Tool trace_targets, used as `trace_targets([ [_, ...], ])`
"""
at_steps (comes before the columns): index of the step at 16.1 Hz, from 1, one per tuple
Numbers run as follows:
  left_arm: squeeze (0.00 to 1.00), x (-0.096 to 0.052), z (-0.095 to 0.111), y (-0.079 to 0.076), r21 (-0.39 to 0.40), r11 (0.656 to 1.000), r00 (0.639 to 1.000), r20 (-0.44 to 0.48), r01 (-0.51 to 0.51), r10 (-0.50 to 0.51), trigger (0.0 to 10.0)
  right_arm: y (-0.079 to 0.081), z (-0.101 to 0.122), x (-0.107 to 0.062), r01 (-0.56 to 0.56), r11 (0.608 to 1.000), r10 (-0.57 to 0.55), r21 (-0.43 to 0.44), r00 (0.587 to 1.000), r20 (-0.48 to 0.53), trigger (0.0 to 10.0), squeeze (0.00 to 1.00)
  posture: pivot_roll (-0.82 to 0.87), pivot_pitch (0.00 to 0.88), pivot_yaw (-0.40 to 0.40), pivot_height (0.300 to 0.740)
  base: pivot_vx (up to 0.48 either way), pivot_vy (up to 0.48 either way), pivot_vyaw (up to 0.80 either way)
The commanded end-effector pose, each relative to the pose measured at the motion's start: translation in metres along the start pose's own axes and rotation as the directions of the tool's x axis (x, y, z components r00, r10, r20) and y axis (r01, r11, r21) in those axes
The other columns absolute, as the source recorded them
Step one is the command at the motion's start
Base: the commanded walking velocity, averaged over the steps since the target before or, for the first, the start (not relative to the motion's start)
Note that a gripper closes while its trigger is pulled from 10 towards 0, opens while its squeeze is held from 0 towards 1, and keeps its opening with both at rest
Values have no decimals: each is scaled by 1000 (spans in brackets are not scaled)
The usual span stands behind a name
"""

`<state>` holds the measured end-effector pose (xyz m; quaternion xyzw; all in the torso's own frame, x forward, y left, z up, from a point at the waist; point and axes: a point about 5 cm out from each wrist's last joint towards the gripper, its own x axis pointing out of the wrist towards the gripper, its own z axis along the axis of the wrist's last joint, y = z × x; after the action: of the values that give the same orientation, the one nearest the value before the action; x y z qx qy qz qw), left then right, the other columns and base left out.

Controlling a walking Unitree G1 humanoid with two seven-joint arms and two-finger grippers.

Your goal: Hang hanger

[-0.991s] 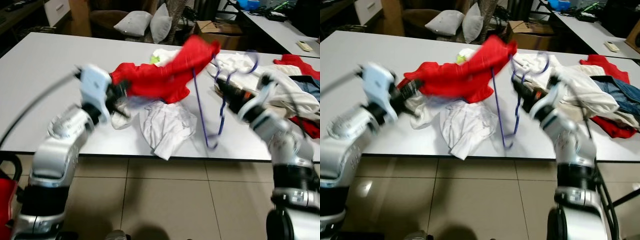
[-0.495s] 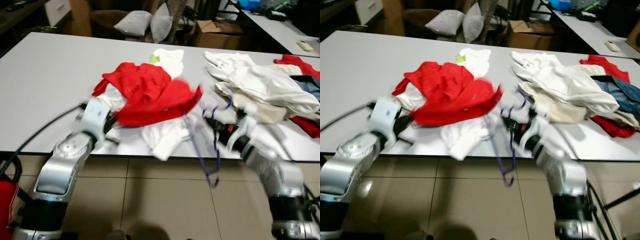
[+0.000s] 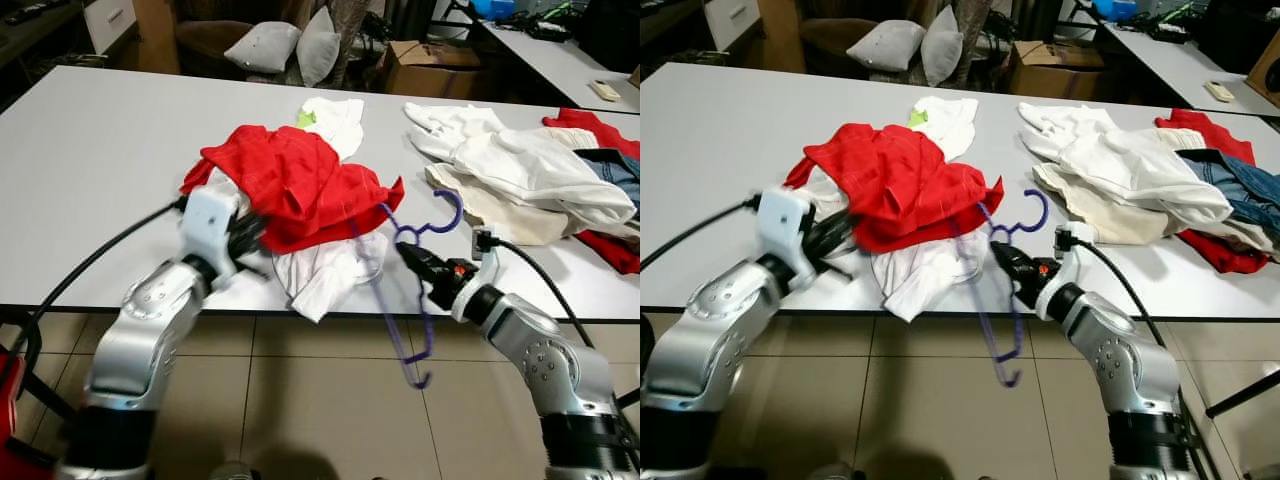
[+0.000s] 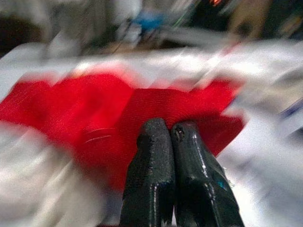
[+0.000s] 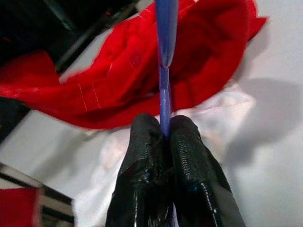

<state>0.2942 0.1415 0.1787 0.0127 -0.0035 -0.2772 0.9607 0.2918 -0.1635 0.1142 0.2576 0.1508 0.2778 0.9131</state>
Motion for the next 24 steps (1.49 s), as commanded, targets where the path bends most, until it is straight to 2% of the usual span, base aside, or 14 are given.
trace_targets([
  [1,0,1,20,-5,4,998,994,89,58,-58,0,-2,7,0,-21,999,20,34,1000,24,10000,0,33,0,-59,740,0,0,0],
  [3,0,2,44,-22,-12,970,957,164,243,-238,0,-7,10,5,-74,980,65,184,996,53,10000,0,49,0,-70,740,0,0,0],
  [5,0,3,55,-31,9,946,930,177,325,-322,0,-6,7,11,-122,962,116,245,992,40,10000,0,52,0,-72,740,0,0,0],
  [10,0,2,65,-26,36,953,937,171,302,-303,0,2,6,20,-185,934,181,307,983,41,10000,0,77,0,-82,740,0,0,0],
  [12,0,0,54,-28,62,944,940,89,323,-328,0,-10,18,22,-107,945,68,309,988,136,10000,0,79,0,-78,740,0,0,0],
  [13,0,1,48,-26,74,949,950,48,306,-310,0,-18,25,23,-65,925,-7,374,982,187,10000,0,79,0,-78,740,0,0,0],
  [14,0,2,43,-22,81,960,962,14,270,-272,0,-20,28,23,-77,905,-8,419,981,196,10000,0,79,0,-75,740,0,0,0],
  [15,0,3,38,-19,95,964,968,-22,250,-249,0,-17,29,23,-84,911,2,404,980,199,10000,0,80,0,-75,740,0,0,0],
  [16,0,3,34,-19,102,962,967,-53,253,-248,0,-20,34,24,-77,896,-33,437,970,240,10000,0,80,0,-75,740,0,0,0],
  [17,0,2,30,-20,100,959,963,-78,263,-256,0,-24,42,26,-92,856,-77,509,951,300,10000,0,80,0,-71,740,0,0,0],
  [19,0,3,24,-23,80,958,957,-111,276,-266,0,-23,49,35,-86,845,-113,527,936,334,10000,0,78,0,-64,740,0,0,0],
  [21,0,7,17,-41,9,935,928,-125,354,-351,0,-14,60,60,-123,774,-176,621,900,399,10000,0,85,0,-58,740,0,0,0],
  [23,0,7,13,-49,-10,916,905,-150,401,-398,0,-4,68,75,-168,707,-211,687,877,432,10000,0,96,2,-61,740,0,0,0],
  [24,0,6,10,-50,-9,912,898,-170,410,-406,0,0,71,80,-185,688,-216,702,871,441,10000,0,96,2,-61,740,0,0,0],
])
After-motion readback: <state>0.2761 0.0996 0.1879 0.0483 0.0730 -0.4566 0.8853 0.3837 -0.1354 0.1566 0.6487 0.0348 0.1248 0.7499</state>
